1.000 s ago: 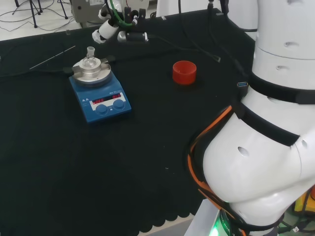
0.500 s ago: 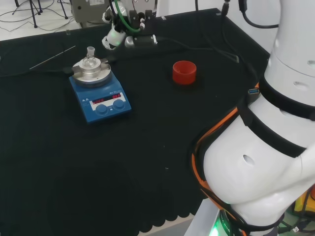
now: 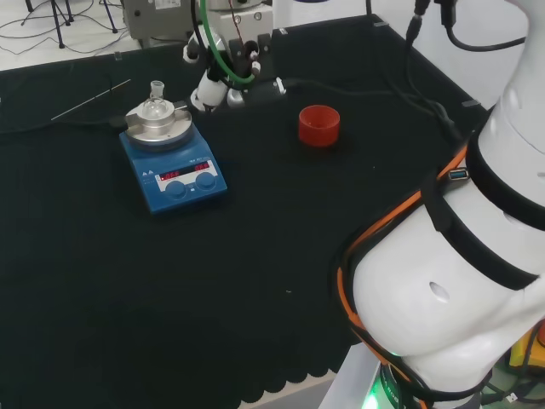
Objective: Turn on the heater.
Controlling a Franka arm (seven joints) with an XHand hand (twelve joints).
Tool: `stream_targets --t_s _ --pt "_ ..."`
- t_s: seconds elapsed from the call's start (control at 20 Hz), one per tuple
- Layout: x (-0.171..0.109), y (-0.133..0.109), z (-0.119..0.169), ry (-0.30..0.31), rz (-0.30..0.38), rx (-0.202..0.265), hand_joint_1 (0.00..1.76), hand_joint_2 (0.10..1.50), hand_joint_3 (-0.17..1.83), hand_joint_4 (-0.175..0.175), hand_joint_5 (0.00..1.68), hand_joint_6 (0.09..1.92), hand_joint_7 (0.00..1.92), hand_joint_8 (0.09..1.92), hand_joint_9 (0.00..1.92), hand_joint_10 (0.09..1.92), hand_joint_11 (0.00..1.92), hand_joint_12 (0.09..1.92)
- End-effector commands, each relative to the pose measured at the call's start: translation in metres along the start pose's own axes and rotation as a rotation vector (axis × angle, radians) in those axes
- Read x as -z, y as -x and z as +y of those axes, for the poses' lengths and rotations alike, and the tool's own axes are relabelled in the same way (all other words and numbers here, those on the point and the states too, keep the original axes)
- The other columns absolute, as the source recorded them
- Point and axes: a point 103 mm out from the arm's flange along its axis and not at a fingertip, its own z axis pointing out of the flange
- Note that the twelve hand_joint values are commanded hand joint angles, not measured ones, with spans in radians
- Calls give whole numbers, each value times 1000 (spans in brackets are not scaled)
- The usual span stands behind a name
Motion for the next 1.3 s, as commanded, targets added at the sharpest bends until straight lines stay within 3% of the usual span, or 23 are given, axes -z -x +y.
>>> stream_targets --t_s 0.05,0.35,0.55,0.7,0.9,1.05,1.2,1.3 --pt "-13 -9 -22 -31 -60 15 1049 639 764 -63 431 87 976 769 1130 597 714 1218" --pt "-23 -13 -29 -63 -83 19 1069 643 767 -72 434 87 1126 847 1210 629 858 1145" --pt "-27 -21 -28 -76 -93 24 1098 656 749 -86 480 87 1260 964 1335 727 1124 997" --pt "-30 -22 -25 -93 -95 23 1140 680 727 -103 576 106 1421 1149 1506 893 1441 928" --pt "-37 -24 -21 -116 -112 28 1201 713 719 -110 603 195 1572 1533 1684 1260 1651 1064" --pt "-41 -26 -18 -140 -117 28 1336 732 811 -108 493 425 1638 1830 1740 1526 1595 1227" --pt "-46 -30 -15 -192 -121 34 1468 687 1002 -98 330 593 1698 1920 1777 1711 1566 1376" --pt "-49 -34 -14 -216 -138 42 1531 635 1120 -90 273 535 1733 1920 1800 1786 1582 1438"
